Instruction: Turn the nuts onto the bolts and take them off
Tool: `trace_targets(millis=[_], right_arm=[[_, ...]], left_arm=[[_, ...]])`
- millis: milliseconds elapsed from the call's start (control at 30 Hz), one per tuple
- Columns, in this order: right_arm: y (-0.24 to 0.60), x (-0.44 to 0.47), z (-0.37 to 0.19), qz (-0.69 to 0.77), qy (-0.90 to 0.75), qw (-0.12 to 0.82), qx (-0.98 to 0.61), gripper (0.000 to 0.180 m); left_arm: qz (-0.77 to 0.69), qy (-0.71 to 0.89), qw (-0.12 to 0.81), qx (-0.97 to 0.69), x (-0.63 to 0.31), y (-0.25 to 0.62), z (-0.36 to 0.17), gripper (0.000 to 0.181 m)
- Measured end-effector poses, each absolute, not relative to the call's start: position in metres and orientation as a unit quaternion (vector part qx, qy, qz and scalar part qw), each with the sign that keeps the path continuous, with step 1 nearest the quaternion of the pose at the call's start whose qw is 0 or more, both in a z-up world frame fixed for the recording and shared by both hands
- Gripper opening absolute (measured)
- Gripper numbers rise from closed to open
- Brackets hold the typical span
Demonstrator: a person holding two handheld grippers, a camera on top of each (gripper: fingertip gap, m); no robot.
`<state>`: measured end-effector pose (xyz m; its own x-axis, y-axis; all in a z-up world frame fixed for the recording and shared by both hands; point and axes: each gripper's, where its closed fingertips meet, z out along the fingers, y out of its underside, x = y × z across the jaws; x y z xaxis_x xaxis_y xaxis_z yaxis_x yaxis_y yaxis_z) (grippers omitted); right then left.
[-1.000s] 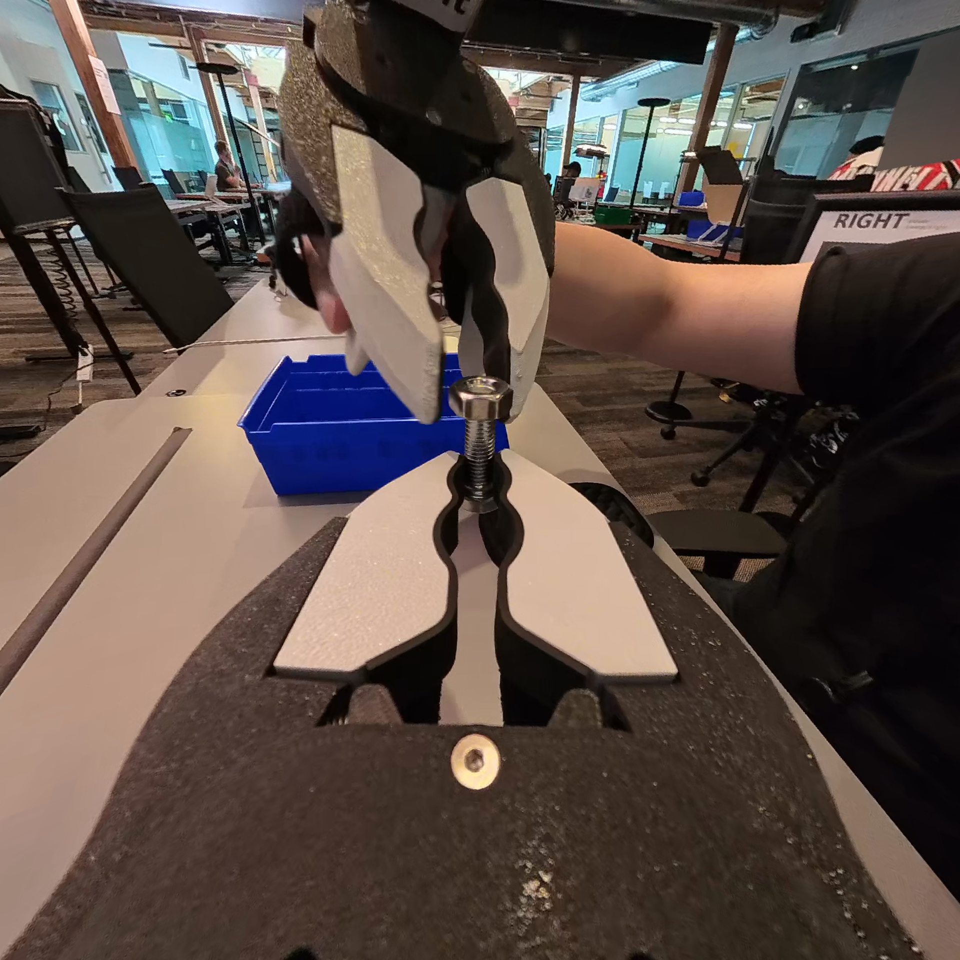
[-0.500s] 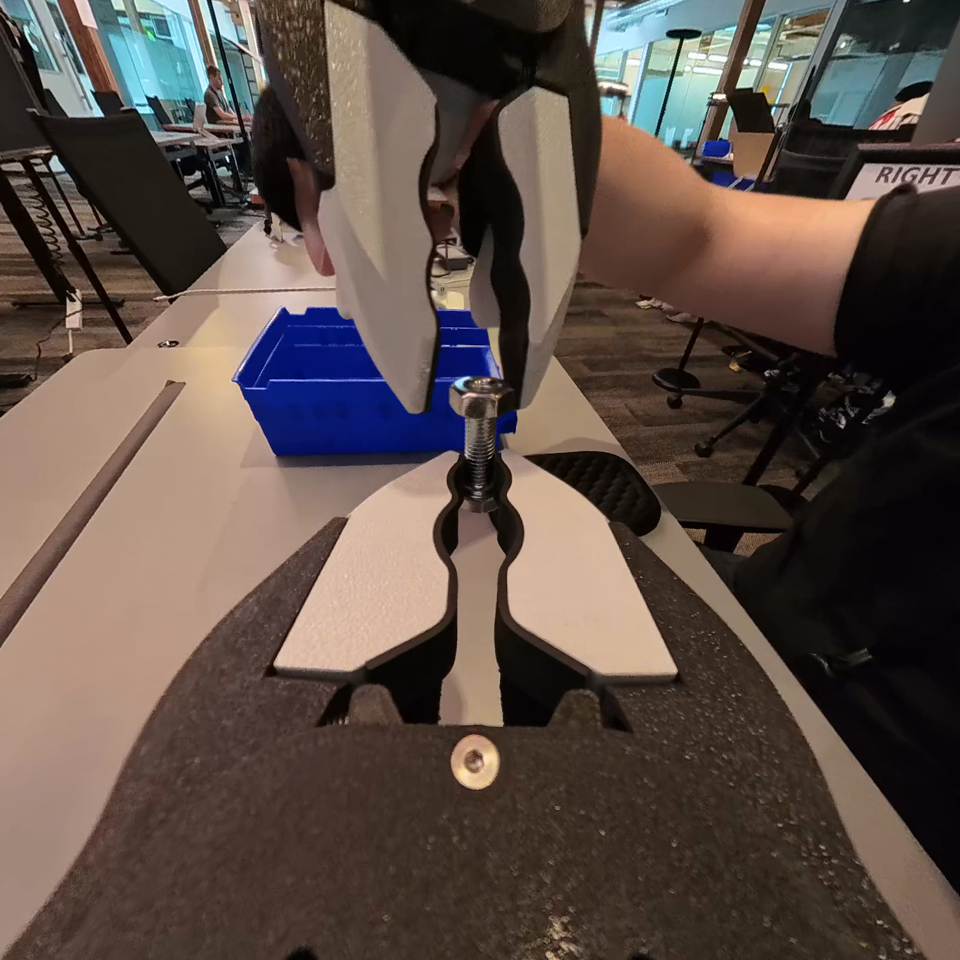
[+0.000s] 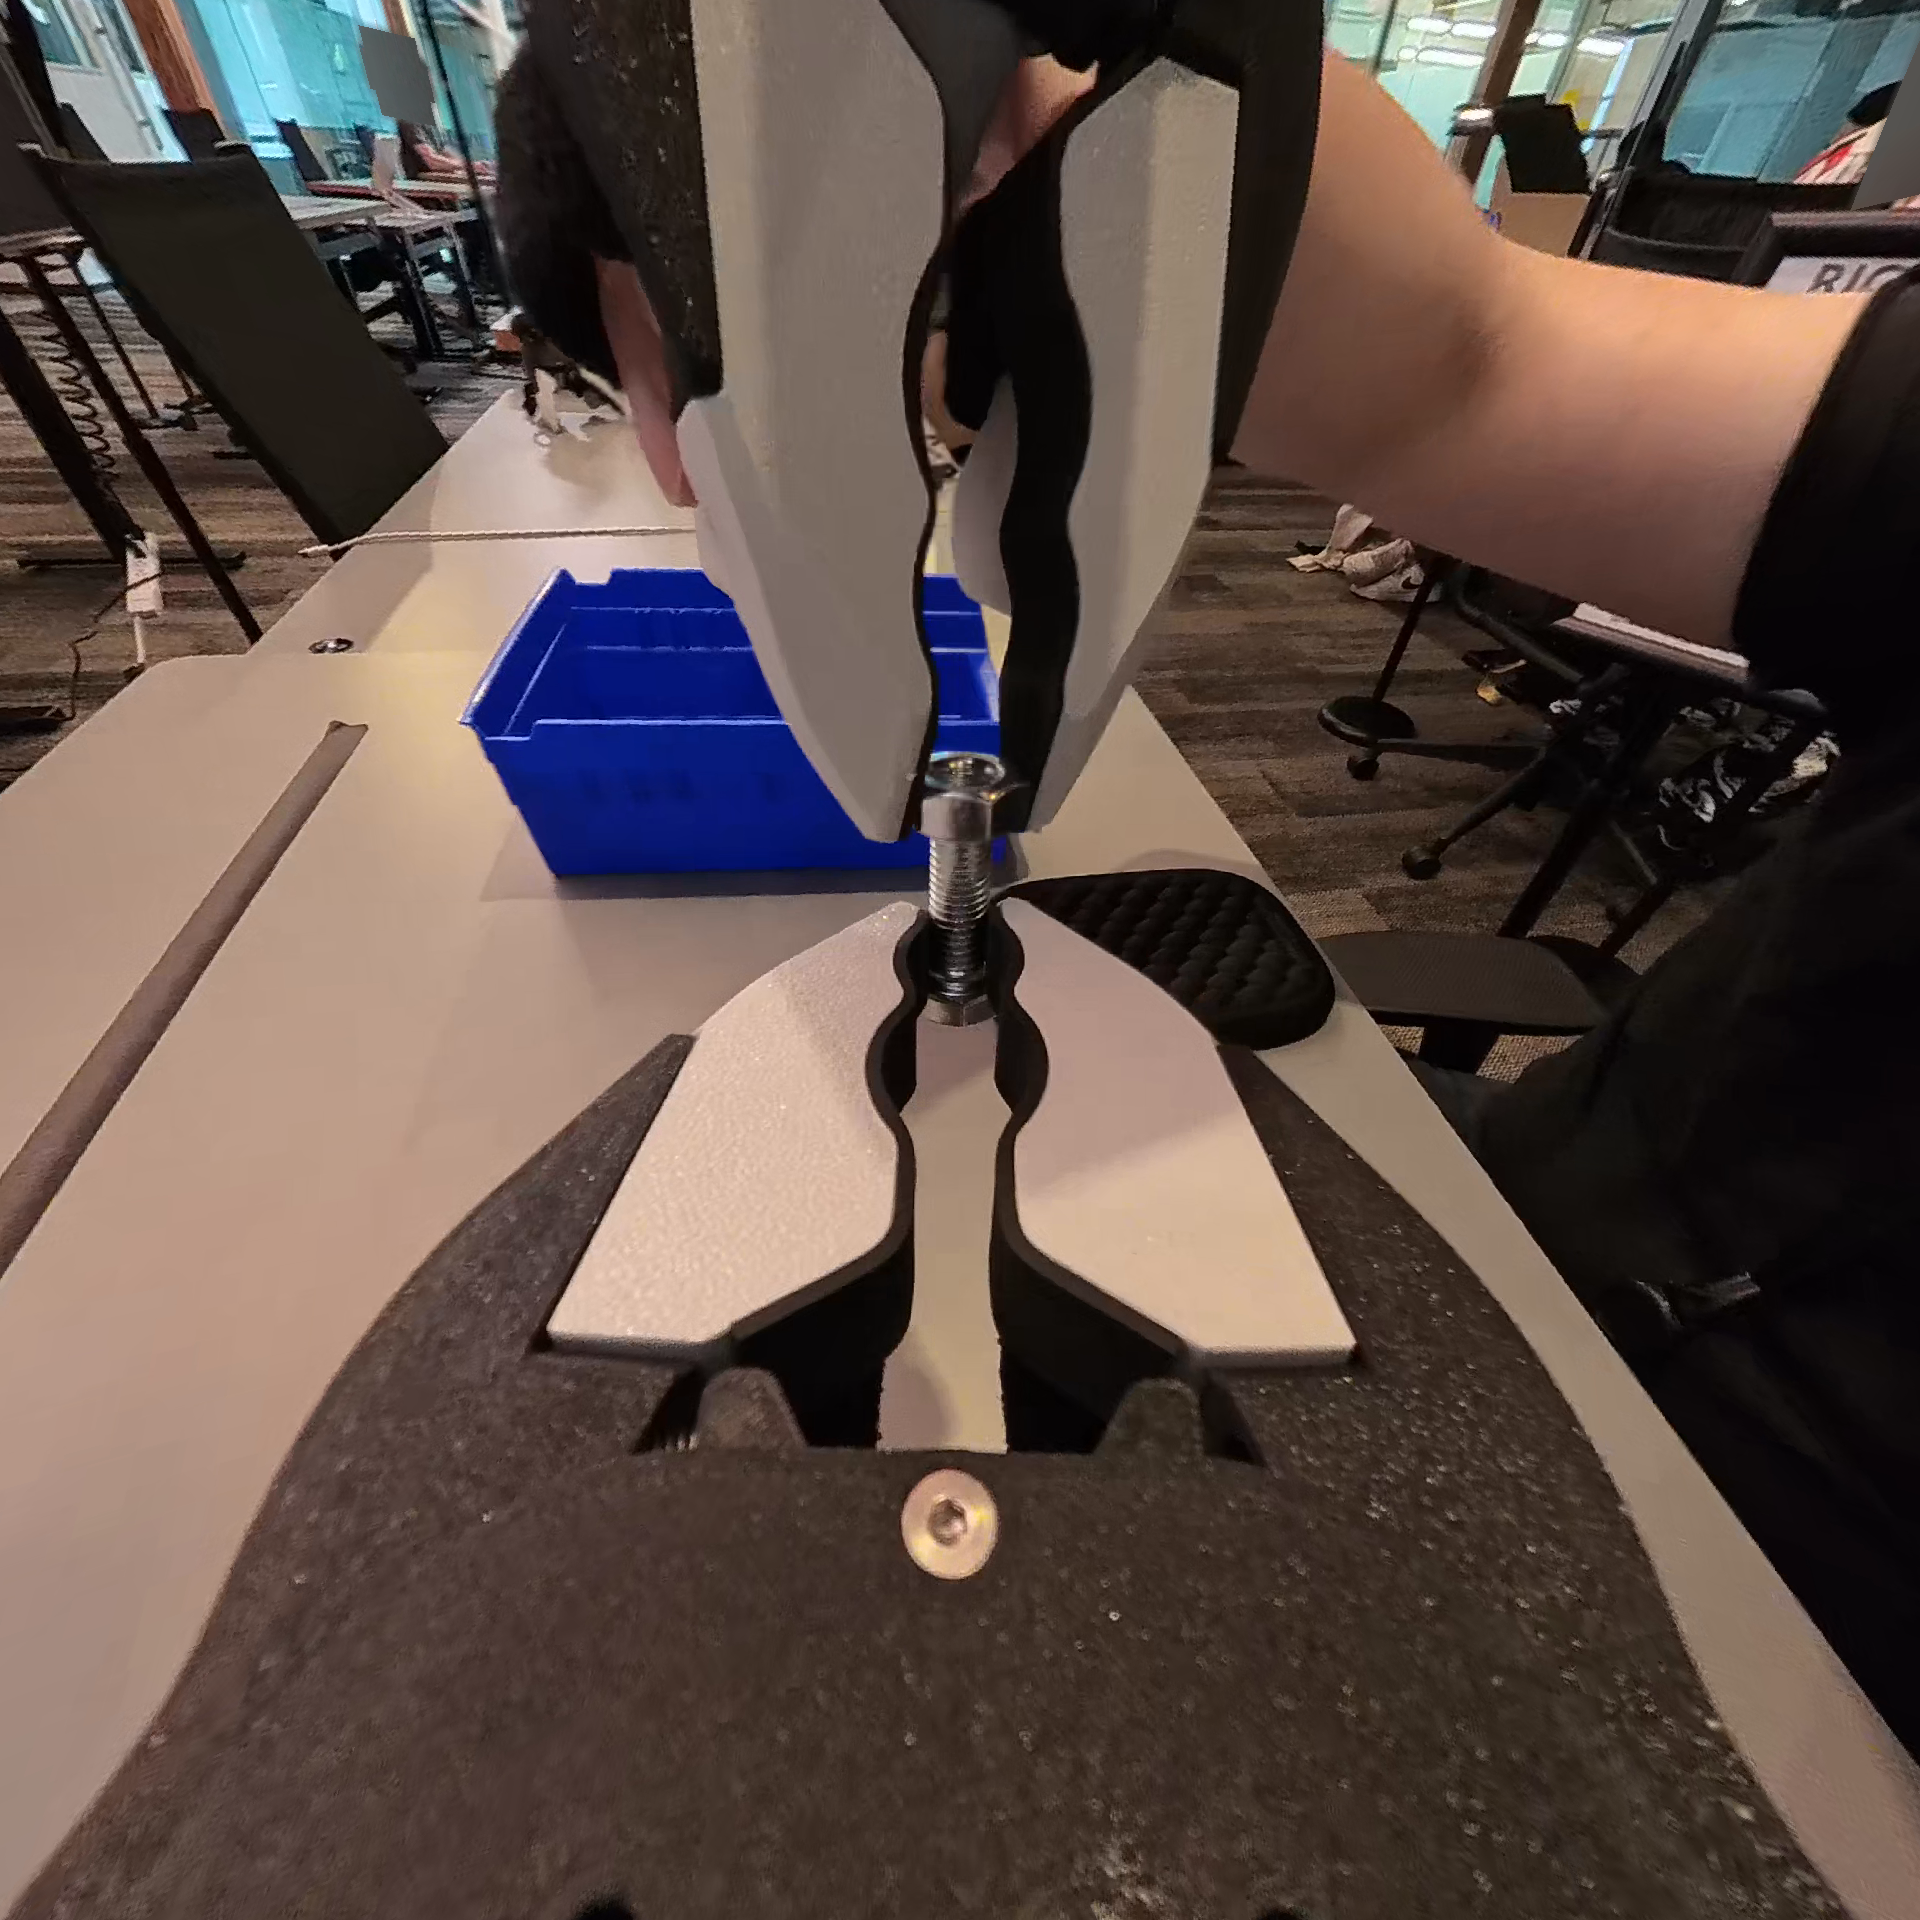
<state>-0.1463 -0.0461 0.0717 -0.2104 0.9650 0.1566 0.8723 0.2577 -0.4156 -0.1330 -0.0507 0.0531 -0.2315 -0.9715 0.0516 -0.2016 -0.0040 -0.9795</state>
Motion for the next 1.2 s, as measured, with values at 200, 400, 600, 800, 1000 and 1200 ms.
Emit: trace_targets(millis=[200, 400, 600, 800, 1000, 1200], right_arm=[[-0.025, -0.146, 0.067, 0.120, -0.665, 0.206, -0.707, 0.018], [-0.012, -0.146, 0.063, 0.156, -0.525, 0.234, -0.803, 0.018], [-0.015, -0.147, 0.061, 0.175, -0.527, 0.233, -0.799, 0.023], [-0.022, -0.140, 0.078, 0.087, -0.705, 0.296, -0.638, 0.039], [-0.040, -0.132, 0.068, 0.057, -0.779, 0.266, -0.565, 0.041], [-0.048, -0.136, 0.061, 0.057, -0.798, 0.247, -0.547, 0.031]], left_arm=[[-0.464, 0.573, 0.410, -0.537, -0.133, -0.027, 0.048, 0.009], [-0.457, 0.554, 0.411, -0.562, -0.132, -0.016, 0.044, 0.009], [-0.461, 0.561, 0.400, -0.559, -0.129, -0.020, 0.041, 0.009], [-0.470, 0.583, 0.371, -0.549, -0.129, -0.031, 0.035, 0.009], [-0.479, 0.609, 0.349, -0.528, -0.127, -0.045, 0.031, 0.009], [-0.495, 0.616, 0.340, -0.510, -0.128, -0.054, 0.035, 0.009]])
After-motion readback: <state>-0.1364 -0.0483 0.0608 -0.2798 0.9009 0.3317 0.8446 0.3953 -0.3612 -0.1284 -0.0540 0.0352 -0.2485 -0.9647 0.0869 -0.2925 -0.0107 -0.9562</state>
